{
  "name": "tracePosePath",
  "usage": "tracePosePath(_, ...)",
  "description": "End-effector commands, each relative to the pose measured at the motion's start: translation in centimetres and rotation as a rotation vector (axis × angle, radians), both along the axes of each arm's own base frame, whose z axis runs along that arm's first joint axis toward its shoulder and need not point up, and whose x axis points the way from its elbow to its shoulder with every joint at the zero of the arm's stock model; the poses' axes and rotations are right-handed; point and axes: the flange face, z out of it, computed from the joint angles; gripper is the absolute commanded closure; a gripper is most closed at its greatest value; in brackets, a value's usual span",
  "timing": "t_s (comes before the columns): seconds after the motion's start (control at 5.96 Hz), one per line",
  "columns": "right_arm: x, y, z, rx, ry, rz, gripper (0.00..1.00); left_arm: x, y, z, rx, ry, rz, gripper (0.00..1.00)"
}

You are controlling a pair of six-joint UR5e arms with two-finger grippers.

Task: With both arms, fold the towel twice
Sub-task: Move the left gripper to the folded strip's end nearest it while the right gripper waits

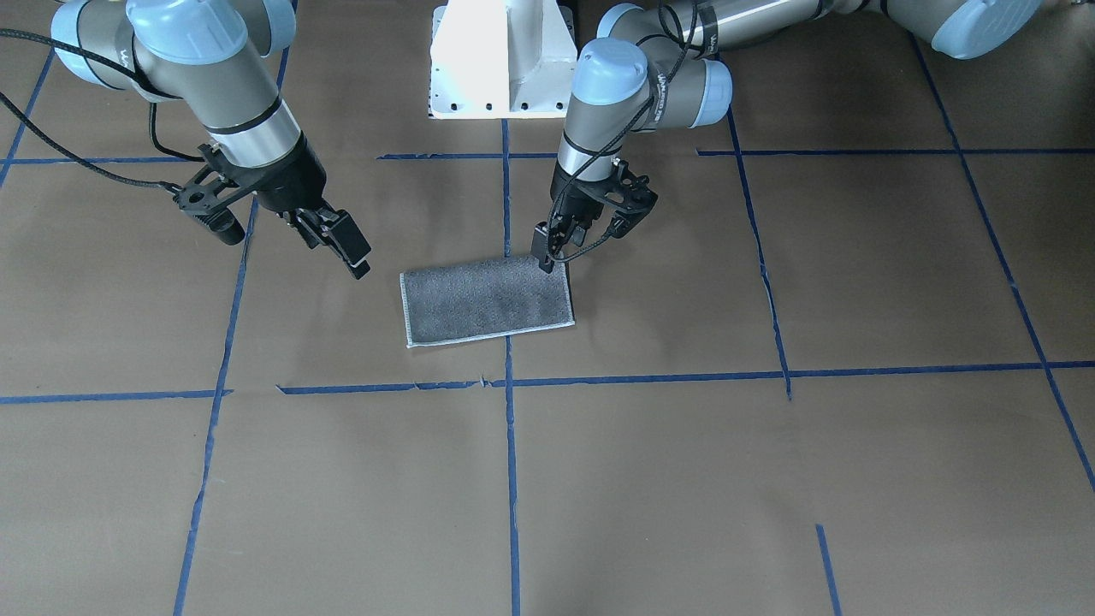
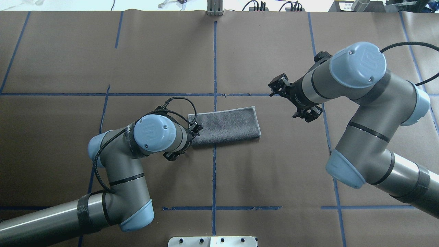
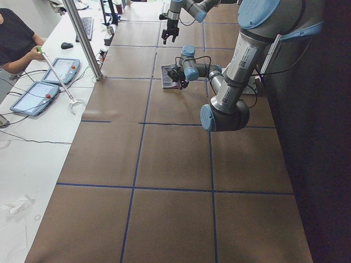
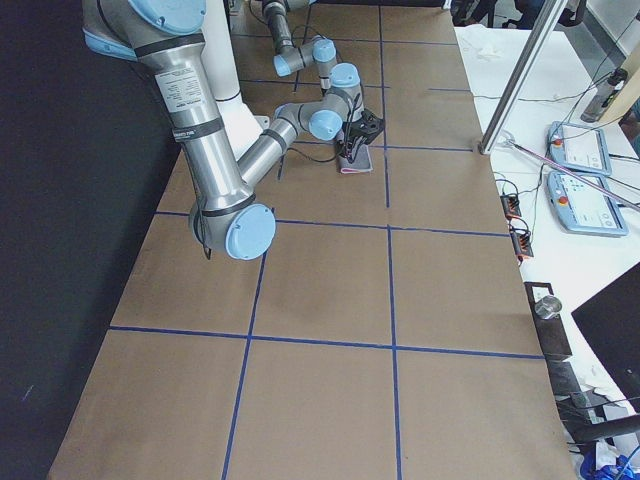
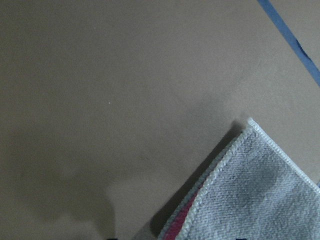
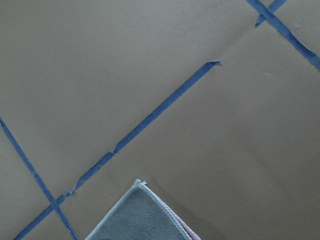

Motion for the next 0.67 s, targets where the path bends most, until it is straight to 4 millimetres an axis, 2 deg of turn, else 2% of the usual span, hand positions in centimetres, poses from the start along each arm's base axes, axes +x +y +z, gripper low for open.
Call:
tracePosePath(0.0,-0.12,-0.04,0.25,0.000,0.006,0.002,0.01,0.37,-0.04,0.30,-0.002,-0.007,0.001,0.30)
tracePosePath(0.17,-0.30,0.03,0.23,0.001,0.007,0.000,0.01,0.41,-0.04,-0.30,0.000,0.002,0.001,0.51)
tracePosePath(0.34,-0.25,-0.05,0.40,0.000,0.011,0.000,0.01,0.48,0.05,-0.44,0.000,0.005,0.002,0.56)
tracePosePath(0.5,-0.23,-0.03,0.25,0.003,0.009,-0.001,0.01,0.54,0.14,-0.44,0.000,0.005,0.004,0.79)
